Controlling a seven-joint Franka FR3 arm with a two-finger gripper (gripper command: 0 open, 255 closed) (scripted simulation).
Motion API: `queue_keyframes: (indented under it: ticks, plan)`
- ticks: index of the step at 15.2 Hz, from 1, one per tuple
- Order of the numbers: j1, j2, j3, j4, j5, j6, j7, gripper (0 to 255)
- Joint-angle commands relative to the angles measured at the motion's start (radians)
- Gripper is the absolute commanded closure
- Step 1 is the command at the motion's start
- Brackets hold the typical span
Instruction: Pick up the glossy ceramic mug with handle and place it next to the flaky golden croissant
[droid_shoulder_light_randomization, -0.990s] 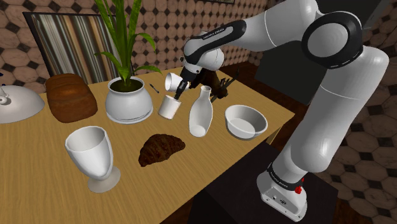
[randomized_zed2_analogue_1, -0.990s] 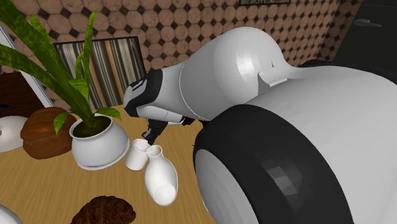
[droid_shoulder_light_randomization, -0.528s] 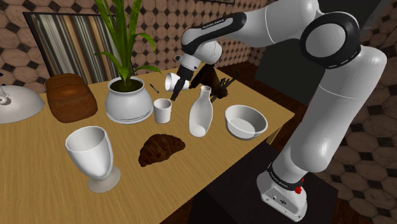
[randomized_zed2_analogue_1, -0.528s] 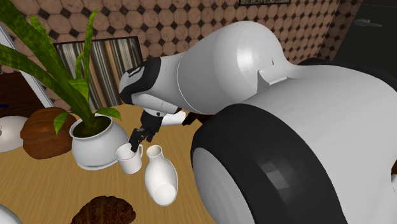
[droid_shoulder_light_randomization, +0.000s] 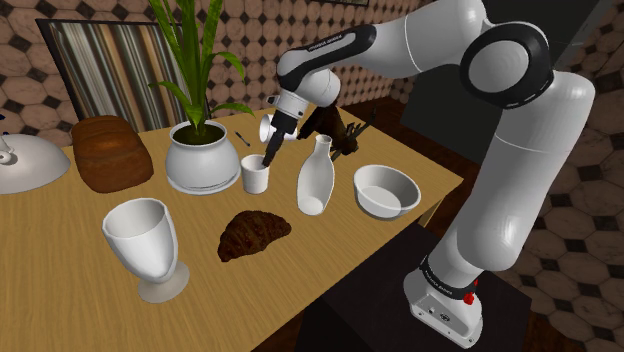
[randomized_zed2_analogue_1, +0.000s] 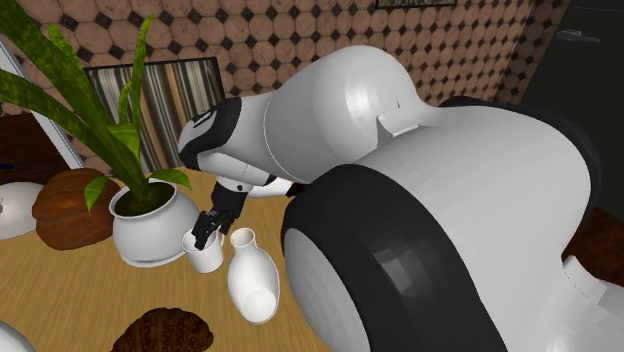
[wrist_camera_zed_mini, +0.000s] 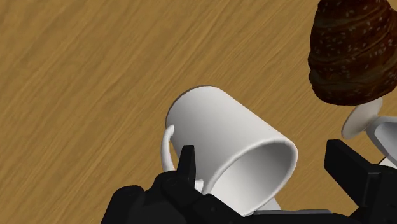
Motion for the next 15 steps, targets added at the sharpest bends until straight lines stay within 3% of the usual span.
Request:
queue_keyframes:
  ticks: [1, 8, 9, 15]
  plan:
    - [0.005, 0.007, 0.005, -0.011, 0.008, 0.019, -0.006, 0]
    - [0.005, 0.007, 0.004, -0.011, 0.008, 0.019, -0.006, 0]
    - [0.005, 0.007, 0.004, -0.012, 0.008, 0.019, -0.006, 255]
    - [0.002, 0.014, 0.003, -0.003, 0.007, 0.016, -0.008, 255]
